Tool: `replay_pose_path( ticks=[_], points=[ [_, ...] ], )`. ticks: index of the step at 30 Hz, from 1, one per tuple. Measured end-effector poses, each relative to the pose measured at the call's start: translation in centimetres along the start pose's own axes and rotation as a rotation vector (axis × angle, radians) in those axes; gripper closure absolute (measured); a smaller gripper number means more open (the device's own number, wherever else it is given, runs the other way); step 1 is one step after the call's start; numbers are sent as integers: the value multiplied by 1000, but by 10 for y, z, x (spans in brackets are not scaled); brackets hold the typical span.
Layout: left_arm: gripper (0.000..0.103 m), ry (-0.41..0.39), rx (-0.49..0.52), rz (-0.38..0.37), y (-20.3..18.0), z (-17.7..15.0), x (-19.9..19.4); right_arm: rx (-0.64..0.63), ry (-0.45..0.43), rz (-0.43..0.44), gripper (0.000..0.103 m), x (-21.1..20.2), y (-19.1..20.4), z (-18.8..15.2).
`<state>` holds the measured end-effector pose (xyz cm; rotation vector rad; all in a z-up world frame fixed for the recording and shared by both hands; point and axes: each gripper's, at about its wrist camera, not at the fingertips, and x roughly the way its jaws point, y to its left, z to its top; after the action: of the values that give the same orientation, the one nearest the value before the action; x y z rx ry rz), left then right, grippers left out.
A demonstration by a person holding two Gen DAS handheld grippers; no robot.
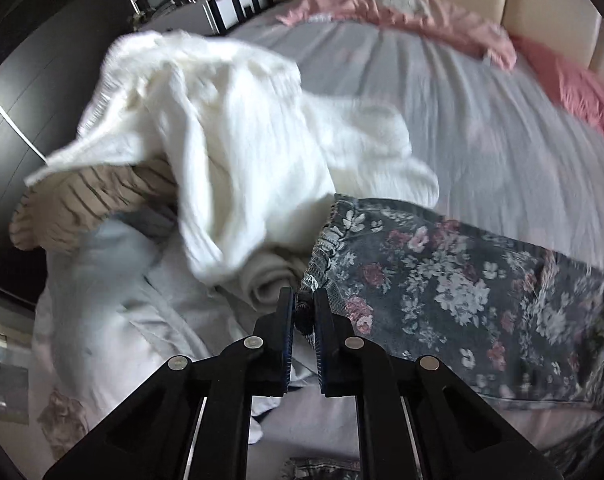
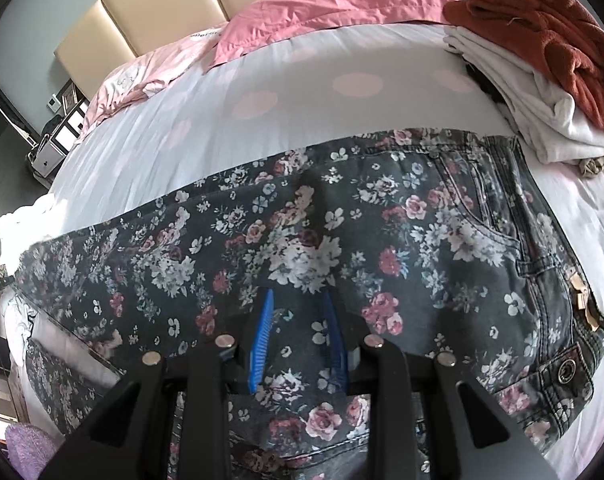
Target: Fold clothes
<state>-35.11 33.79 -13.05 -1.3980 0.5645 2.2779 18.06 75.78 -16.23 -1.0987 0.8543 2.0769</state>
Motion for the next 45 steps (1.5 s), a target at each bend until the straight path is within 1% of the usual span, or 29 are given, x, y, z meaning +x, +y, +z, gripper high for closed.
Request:
replay_pose_path(
  ticks=[3, 5, 7, 8, 10, 11, 14, 18, 19, 20, 23, 26, 28, 30, 32, 34, 37, 40, 42, 45],
  points=[
    [90, -20, 3, -29, -6, -9, 5, -10, -25, -19, 77, -8, -1, 3],
    [85, -28, 9, -52, -7, -13, 0, -18, -42, -32, 77, -18, -3, 7],
    [80, -56, 31, -68, -9, -16, -13, -25, -39, -21, 77, -28, -7, 12],
    [77, -73, 48, -78, -11, -19, -22, -29, -33, -8, 77, -35, -9, 16],
    [62, -106, 79, -112, -14, -22, -40, -37, -17, 10, 77, -49, -16, 21],
    [61, -116, 97, -128, -15, -26, -49, -40, -8, 11, 77, -55, -20, 23],
    [61, -133, 157, -181, -16, -47, -76, -11, 34, -25, 77, -77, -46, 22],
    [61, -114, 257, -195, -21, -86, -101, 23, 77, -77, 76, -98, -82, 5],
    [61, -115, 287, -182, -24, -97, -105, 31, 92, -92, 76, -103, -92, -3],
    [61, -108, 321, -172, -27, -109, -109, 46, 107, -94, 76, -106, -103, -11],
    [61, -64, 347, -184, -24, -137, -112, 105, 156, -74, 76, -112, -133, -39],
    [61, -5, 357, -204, -22, -164, -105, 190, 236, -4, 76, -104, -159, -64],
    [61, 41, 371, -193, -22, -180, -97, 231, 311, 50, 75, -90, -171, -78],
    [61, 78, 385, -173, -22, -195, -90, 250, 348, 92, 75, -80, -174, -86],
    [61, 123, 381, -181, -17, -209, -81, 262, 372, 137, 75, -71, -173, -91],
    [61, 148, 374, -182, -15, -218, -77, 267, 383, 189, 75, -62, -169, -92],
    [61, 176, 366, -183, -12, -230, -70, 251, 374, 184, 74, -51, -159, -84],
    [61, 201, 378, -175, -15, -240, -64, 234, 364, 172, 83, -41, -149, -75],
    [61, 205, 382, -175, -16, -243, -63, 225, 340, 177, 91, -40, -143, -67],
    [61, 200, 374, -179, -16, -240, -63, 202, 286, 195, 95, -44, -131, -51]
  ],
)
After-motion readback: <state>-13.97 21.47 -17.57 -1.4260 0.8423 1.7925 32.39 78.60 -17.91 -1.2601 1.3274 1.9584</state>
